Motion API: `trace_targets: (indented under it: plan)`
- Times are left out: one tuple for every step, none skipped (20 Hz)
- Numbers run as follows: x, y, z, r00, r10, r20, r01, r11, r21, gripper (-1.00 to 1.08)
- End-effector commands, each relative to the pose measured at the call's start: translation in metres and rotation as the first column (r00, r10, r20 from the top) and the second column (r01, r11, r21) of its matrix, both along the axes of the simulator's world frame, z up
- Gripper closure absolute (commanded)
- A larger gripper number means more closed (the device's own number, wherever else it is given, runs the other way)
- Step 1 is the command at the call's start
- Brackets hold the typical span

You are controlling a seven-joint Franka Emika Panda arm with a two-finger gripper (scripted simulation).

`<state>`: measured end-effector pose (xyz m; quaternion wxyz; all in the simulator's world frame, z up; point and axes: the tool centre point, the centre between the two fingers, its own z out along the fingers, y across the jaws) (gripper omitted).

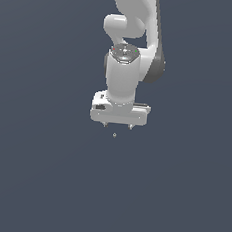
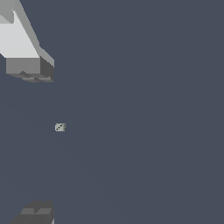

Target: Pick up the object and move it to a goal position.

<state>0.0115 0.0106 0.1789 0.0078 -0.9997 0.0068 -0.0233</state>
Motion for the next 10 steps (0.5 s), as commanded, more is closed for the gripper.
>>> trace_targets:
  plan:
    - [-0.003, -0.001, -0.010, 1.000, -0.002, -0.005, 0.002, 1.000, -0.001, -0.92]
    - [-0.005, -0.001, -0.016, 1.000, -0.003, -0.007, 0.003, 1.000, -0.001, -0.92]
    - [-0.007, -0.001, -0.021, 1.000, -0.004, -0.009, 0.004, 1.000, -0.002, -0.92]
    - [-0.009, -0.002, -0.028, 1.000, -0.005, -0.011, 0.005, 1.000, -0.003, -0.92]
    - [-0.012, -0.002, -0.035, 1.000, -0.006, -0.014, 0.006, 1.000, -0.003, -0.92]
    - [-0.015, -0.003, -0.043, 1.000, -0.007, -0.017, 0.007, 1.000, -0.004, -0.92]
    - [-0.018, -0.003, -0.051, 1.000, -0.008, -0.020, 0.008, 1.000, -0.005, -0.92]
    - [-0.022, -0.004, -0.060, 1.000, -0.010, -0.023, 0.010, 1.000, -0.006, -0.92]
    - [-0.025, -0.004, -0.068, 1.000, -0.011, -0.026, 0.011, 1.000, -0.007, -0.92]
    - [-0.029, -0.005, -0.076, 0.999, -0.012, -0.029, 0.012, 1.000, -0.008, -0.92]
